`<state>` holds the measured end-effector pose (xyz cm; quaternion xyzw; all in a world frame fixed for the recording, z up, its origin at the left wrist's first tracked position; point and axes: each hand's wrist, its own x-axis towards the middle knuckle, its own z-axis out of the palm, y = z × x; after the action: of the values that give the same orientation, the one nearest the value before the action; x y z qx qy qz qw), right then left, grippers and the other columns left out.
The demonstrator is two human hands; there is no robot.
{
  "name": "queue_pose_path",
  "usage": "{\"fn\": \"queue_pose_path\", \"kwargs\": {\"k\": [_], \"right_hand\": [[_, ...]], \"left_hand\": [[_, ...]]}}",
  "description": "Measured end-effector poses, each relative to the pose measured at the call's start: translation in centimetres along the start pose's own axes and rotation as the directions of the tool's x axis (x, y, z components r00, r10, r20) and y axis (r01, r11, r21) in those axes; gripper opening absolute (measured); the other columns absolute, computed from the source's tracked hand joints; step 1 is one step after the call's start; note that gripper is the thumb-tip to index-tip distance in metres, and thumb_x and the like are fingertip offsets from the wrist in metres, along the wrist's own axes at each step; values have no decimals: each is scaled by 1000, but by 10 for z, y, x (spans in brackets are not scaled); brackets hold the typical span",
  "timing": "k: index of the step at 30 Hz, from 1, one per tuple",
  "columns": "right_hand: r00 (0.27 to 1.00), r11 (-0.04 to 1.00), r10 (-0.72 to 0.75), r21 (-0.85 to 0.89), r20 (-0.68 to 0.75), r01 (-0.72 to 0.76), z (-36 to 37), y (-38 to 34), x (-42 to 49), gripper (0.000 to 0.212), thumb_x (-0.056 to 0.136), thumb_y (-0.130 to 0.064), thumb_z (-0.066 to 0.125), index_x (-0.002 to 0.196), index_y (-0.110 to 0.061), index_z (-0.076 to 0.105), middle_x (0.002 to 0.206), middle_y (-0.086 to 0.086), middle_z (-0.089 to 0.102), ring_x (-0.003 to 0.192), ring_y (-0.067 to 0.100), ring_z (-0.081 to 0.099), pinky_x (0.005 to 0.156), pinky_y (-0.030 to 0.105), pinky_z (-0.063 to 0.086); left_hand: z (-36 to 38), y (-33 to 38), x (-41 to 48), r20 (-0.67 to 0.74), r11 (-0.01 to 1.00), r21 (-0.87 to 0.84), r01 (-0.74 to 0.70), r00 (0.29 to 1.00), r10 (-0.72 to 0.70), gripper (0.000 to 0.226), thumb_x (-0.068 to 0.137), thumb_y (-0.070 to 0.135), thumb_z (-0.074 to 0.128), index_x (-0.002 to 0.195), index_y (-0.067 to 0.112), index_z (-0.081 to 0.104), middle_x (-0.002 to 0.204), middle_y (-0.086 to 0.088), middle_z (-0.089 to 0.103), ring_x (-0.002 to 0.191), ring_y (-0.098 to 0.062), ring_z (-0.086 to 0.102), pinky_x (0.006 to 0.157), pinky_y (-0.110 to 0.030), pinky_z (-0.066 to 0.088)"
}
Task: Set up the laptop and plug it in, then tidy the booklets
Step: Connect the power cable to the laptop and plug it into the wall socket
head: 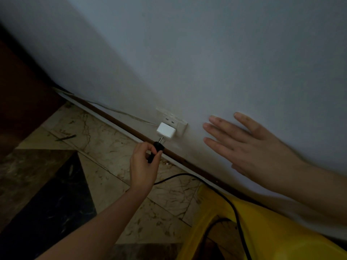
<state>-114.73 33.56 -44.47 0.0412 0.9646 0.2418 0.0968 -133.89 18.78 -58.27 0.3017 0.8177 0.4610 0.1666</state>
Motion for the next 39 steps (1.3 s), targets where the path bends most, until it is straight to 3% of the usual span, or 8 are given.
{"fn": "queue_pose_path", "kwargs": {"k": [4, 10, 14, 17, 19, 31, 35, 39], "right_hand": [[1000, 1000, 1, -23, 6, -1, -1, 0, 0, 91, 64, -25, 77, 145, -9, 38, 157, 17, 21, 147, 33, 11, 118, 50, -10], [1000, 1000, -6, -15, 4, 6, 1, 1, 0, 93, 63, -25, 77, 145, -9, 36, 157, 17, 20, 147, 33, 11, 118, 49, -10], [999, 1000, -4, -3, -34, 4, 1, 0, 0, 87, 65, -24, 75, 143, -8, 40, 155, 17, 24, 146, 33, 15, 119, 48, -9], [998, 1000, -10, 11, -58, 10, 1, 0, 0, 82, 66, -21, 72, 141, -7, 43, 154, 18, 28, 145, 33, 18, 119, 48, -8], [998, 1000, -11, 21, -61, 12, 2, -1, 0, 81, 65, -21, 71, 141, -7, 44, 153, 18, 30, 145, 32, 19, 119, 48, -8], [998, 1000, -7, -27, -70, 5, 3, 1, 0, 85, 64, -22, 73, 141, -9, 43, 154, 17, 29, 146, 31, 18, 119, 48, -9], [999, 999, -20, -50, -39, 18, 4, 0, -1, 88, 65, -25, 74, 144, -10, 39, 156, 16, 23, 147, 32, 13, 118, 49, -11], [997, 1000, -11, -21, -74, 9, 3, 1, 0, 83, 64, -18, 74, 141, -8, 44, 153, 17, 30, 145, 32, 21, 119, 48, -6]], "left_hand": [[-1, 2, 1, 9, 1000, 20, -19, 1000, 19, 17, 81, 11, 68, 73, 15, 53, 87, -1, 52, 73, 6, 47, 63, -5, 37], [1, 8, 10, 12, 1000, 19, -17, 1000, 17, 15, 80, 11, 68, 74, 12, 54, 90, -1, 53, 75, 12, 45, 64, -1, 35], [3, 8, 16, 53, 999, -9, 33, 998, -32, 15, 81, 16, 68, 77, 15, 53, 90, -3, 56, 72, -3, 50, 62, -12, 39], [2, 9, 16, 40, 979, -104, 176, 984, -172, 23, 79, 19, 71, 81, 26, 49, 91, -4, 62, 66, -24, 61, 56, -35, 52], [3, 11, 15, 15, 968, -130, 217, 976, -217, 28, 77, 20, 73, 79, 33, 49, 93, -4, 64, 71, -27, 66, 62, -45, 58], [5, 13, 13, -78, 964, -156, 217, 970, -231, 34, 73, 13, 77, 73, 32, 48, 88, -6, 65, 76, -25, 69, 68, -47, 58], [5, 12, 14, -102, 970, -153, 191, 973, -208, 39, 72, 11, 77, 68, 30, 44, 84, -4, 63, 79, -23, 69, 70, -43, 58], [4, 16, 14, -95, 975, -145, 170, 978, -185, 28, 73, 10, 76, 75, 19, 50, 79, 7, 59, 77, -9, 65, 61, -14, 51]]}}
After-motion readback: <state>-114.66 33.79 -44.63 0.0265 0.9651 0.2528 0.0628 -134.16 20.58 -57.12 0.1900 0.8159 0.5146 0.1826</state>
